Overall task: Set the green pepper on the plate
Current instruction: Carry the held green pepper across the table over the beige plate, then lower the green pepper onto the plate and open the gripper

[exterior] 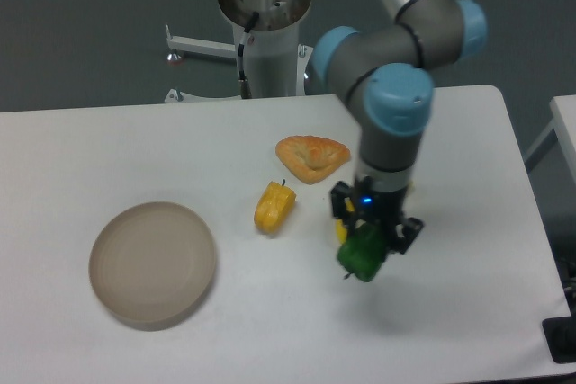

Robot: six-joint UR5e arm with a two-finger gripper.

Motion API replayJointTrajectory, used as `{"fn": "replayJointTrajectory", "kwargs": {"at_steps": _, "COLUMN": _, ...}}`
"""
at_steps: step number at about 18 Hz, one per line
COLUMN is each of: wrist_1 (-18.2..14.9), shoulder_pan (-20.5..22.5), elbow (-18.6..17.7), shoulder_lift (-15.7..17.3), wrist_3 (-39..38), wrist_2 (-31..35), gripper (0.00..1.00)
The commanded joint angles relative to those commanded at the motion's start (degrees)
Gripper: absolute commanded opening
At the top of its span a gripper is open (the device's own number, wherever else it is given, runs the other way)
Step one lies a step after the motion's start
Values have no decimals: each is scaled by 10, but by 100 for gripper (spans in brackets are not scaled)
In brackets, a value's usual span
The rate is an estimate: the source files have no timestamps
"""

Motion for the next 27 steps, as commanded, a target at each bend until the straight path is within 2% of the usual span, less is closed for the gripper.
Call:
{"fn": "replayJointTrajectory", "kwargs": {"at_steps": 4, "wrist_1": 3, "shoulder_pan": -47, "elbow": -18, "shoulder_lift": 14, "wrist_3": -63, "wrist_2": -7, "gripper": 40}}
{"fn": "replayJointTrajectory", "kwargs": {"at_steps": 9, "wrist_1": 4, "shoulder_pan": -98, "elbow": -26, "shoulder_lift": 15, "wrist_3": -184, "wrist_2": -7, "gripper": 41}}
{"fn": "replayJointTrajectory", "kwargs": {"at_steps": 11, "wrist_1": 8, "shoulder_pan": -113, "elbow": -39, "shoulder_lift": 14, "wrist_3": -216, "wrist_2": -2, "gripper": 42}}
{"fn": "replayJointTrajectory", "kwargs": {"at_steps": 17, "wrist_1": 19, "shoulder_pan": -140, "elbow": -60, "shoulder_lift": 14, "wrist_3": -251, "wrist_2": -32, "gripper": 42}}
{"fn": "replayJointTrajectory", "kwargs": {"at_steps": 18, "wrist_1": 32, "shoulder_pan": -141, "elbow": -64, "shoulder_lift": 12, "wrist_3": -252, "wrist_2": -39, "gripper": 42}}
{"fn": "replayJointTrajectory", "kwargs": {"at_steps": 21, "wrist_1": 96, "shoulder_pan": -150, "elbow": -79, "shoulder_lift": 5, "wrist_3": -245, "wrist_2": -45, "gripper": 42}}
{"fn": "replayJointTrajectory", "kwargs": {"at_steps": 25, "wrist_1": 107, "shoulder_pan": -171, "elbow": -84, "shoulder_lift": -11, "wrist_3": -216, "wrist_2": -47, "gripper": 42}}
{"fn": "replayJointTrajectory", "kwargs": {"at_steps": 27, "wrist_1": 111, "shoulder_pan": -172, "elbow": -100, "shoulder_lift": -11, "wrist_3": -182, "wrist_2": -47, "gripper": 41}}
